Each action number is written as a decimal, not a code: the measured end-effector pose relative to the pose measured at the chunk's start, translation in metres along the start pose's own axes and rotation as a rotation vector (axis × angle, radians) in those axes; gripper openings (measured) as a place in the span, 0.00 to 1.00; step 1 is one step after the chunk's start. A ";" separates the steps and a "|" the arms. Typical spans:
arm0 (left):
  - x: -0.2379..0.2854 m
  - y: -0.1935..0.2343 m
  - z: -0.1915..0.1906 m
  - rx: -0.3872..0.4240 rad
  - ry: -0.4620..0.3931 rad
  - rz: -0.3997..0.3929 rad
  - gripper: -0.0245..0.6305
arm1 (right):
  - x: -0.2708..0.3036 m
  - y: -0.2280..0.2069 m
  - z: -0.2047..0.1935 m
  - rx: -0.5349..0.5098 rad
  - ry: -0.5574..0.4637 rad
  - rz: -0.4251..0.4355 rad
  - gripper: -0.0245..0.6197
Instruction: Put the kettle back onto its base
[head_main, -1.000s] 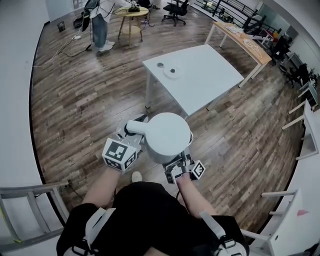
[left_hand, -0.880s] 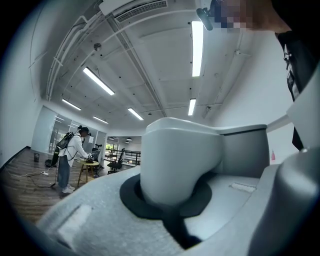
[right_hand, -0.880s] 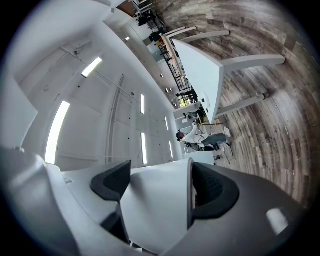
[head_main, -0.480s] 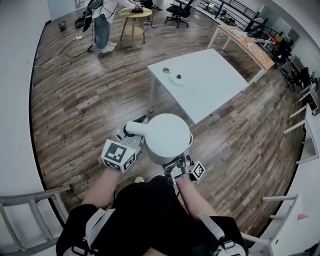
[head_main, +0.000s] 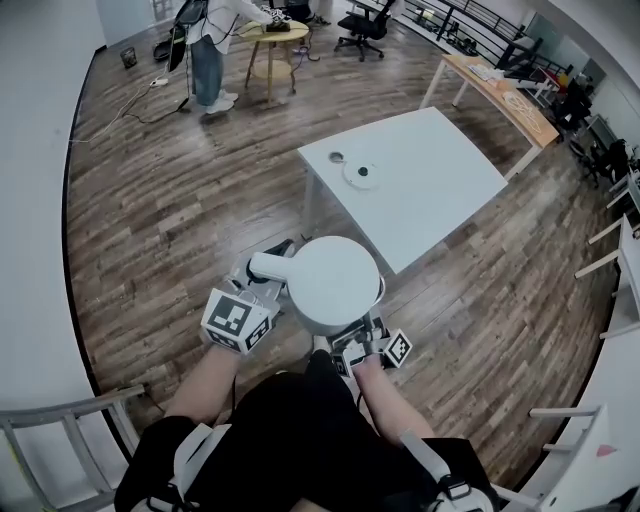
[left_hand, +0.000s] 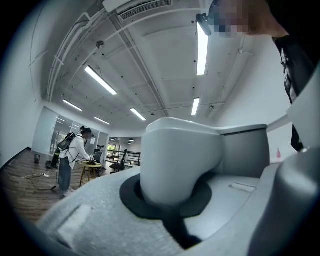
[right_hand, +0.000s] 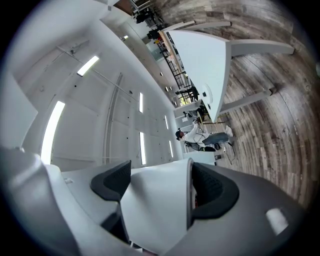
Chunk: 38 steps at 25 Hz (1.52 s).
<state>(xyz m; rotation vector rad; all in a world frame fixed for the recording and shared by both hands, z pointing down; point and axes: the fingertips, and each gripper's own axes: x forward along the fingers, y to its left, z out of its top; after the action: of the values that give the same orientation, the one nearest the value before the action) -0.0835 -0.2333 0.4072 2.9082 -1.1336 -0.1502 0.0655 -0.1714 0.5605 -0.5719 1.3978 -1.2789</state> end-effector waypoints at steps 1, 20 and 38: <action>0.003 0.005 -0.001 -0.002 -0.002 0.008 0.04 | 0.005 -0.002 0.003 0.002 0.008 -0.004 0.64; 0.117 0.076 -0.005 0.036 0.001 0.115 0.04 | 0.126 -0.039 0.093 0.065 0.112 0.001 0.63; 0.201 0.058 -0.014 0.050 -0.026 0.159 0.04 | 0.141 -0.029 0.183 0.031 0.096 -0.002 0.63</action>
<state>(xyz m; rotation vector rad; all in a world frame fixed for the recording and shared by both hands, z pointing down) 0.0264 -0.4124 0.4076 2.8506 -1.3854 -0.1592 0.1830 -0.3718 0.5663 -0.4961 1.4541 -1.3429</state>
